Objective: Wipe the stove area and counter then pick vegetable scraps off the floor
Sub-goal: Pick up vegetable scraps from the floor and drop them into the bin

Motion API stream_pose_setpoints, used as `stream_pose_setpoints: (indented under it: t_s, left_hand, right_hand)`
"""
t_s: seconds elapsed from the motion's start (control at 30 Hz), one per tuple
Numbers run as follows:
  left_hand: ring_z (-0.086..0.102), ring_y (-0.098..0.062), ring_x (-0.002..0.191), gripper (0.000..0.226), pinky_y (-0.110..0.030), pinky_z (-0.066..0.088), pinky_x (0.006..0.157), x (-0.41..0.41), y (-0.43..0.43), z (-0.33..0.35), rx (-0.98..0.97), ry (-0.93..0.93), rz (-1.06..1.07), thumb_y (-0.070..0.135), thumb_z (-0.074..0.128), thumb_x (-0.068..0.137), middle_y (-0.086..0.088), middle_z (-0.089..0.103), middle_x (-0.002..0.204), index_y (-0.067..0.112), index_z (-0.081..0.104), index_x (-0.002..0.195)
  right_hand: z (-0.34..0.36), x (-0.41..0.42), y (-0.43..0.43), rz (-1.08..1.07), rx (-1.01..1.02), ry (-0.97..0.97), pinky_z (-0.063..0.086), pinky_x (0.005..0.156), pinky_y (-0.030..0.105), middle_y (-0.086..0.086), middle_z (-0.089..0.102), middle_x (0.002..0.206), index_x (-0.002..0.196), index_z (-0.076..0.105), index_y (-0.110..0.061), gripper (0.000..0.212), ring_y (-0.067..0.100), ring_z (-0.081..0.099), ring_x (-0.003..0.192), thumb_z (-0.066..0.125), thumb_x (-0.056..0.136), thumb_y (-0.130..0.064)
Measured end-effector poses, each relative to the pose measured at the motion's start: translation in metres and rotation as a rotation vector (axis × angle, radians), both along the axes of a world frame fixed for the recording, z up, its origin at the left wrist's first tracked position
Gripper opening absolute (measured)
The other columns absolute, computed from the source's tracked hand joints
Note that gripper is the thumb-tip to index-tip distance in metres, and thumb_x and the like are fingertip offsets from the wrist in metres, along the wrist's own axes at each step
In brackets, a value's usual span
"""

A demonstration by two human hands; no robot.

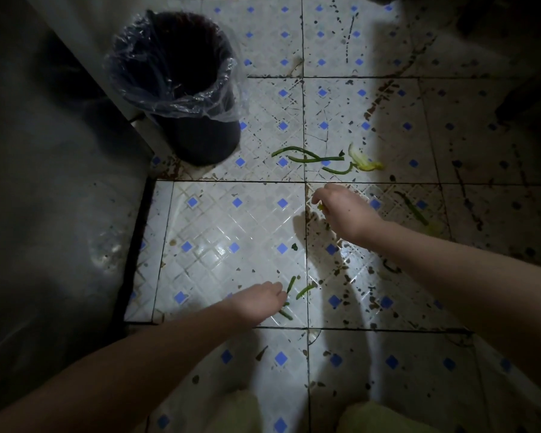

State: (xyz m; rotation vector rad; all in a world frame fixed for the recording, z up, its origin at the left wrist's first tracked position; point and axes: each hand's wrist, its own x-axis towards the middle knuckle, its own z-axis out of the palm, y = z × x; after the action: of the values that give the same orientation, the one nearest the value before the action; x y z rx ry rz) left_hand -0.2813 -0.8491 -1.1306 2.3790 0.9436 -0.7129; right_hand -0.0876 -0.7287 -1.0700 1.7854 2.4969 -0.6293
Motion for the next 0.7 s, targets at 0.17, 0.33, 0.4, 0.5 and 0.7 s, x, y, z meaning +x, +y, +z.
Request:
stream_pose_setpoints:
  t_s: [0.17, 0.33, 0.4, 0.5, 0.7]
  left_hand:
    - [0.05, -0.025, 0.104, 0.044, -0.032, 0.043, 0.086, -0.006, 0.009, 0.004, 0.031, -0.114, 0.124, -0.016, 0.046, 0.083, -0.013, 0.049, 0.118, 0.005, 0.047, 0.122]
    - [0.05, -0.022, 0.101, 0.023, -0.03, 0.042, 0.086, -0.021, 0.045, 0.015, 0.118, -0.209, 0.357, -0.002, 0.043, 0.095, -0.01, 0.051, 0.113, 0.008, 0.051, 0.114]
    - [0.05, -0.023, 0.103, 0.02, -0.03, 0.042, 0.088, -0.028, 0.062, 0.019, 0.167, -0.218, 0.439, 0.003, 0.044, 0.097, -0.01, 0.051, 0.114, 0.008, 0.051, 0.114]
    - [0.05, -0.024, 0.1, 0.014, -0.029, 0.04, 0.083, -0.04, 0.085, 0.025, 0.237, -0.218, 0.543, 0.007, 0.046, 0.096, -0.011, 0.051, 0.11, 0.008, 0.051, 0.109]
    - [0.05, -0.025, 0.1, 0.015, -0.032, 0.042, 0.083, -0.049, 0.129, 0.027, 0.306, -0.149, 0.607, 0.004, 0.048, 0.095, -0.011, 0.051, 0.11, 0.009, 0.05, 0.108]
  right_hand:
    - [-0.005, 0.0, 0.003, -0.003, 0.01, 0.008, 0.043, 0.075, 0.027, 0.006, 0.059, 0.113, 0.116, 0.057, -0.013, 0.036, 0.021, 0.056, 0.097, 0.051, 0.087, 0.006]
    - [-0.011, 0.002, 0.015, -0.004, 0.005, 0.018, 0.05, 0.075, 0.034, 0.008, 0.058, 0.109, 0.111, 0.059, -0.012, 0.029, 0.024, 0.056, 0.094, 0.05, 0.087, 0.002]
    - [-0.013, 0.001, 0.022, -0.01, 0.003, 0.025, 0.05, 0.075, 0.036, 0.008, 0.058, 0.108, 0.112, 0.059, -0.012, 0.029, 0.025, 0.056, 0.096, 0.05, 0.087, 0.001]
    - [-0.016, 0.001, 0.037, -0.057, 0.004, 0.041, 0.051, 0.079, 0.036, 0.008, 0.058, 0.112, 0.114, 0.059, -0.012, 0.032, 0.025, 0.056, 0.1, 0.051, 0.086, 0.002]
    - [-0.025, -0.006, 0.073, -0.124, 0.007, 0.036, 0.051, 0.083, 0.038, 0.01, 0.056, 0.119, 0.121, 0.056, -0.011, 0.041, 0.027, 0.056, 0.105, 0.051, 0.086, 0.009]
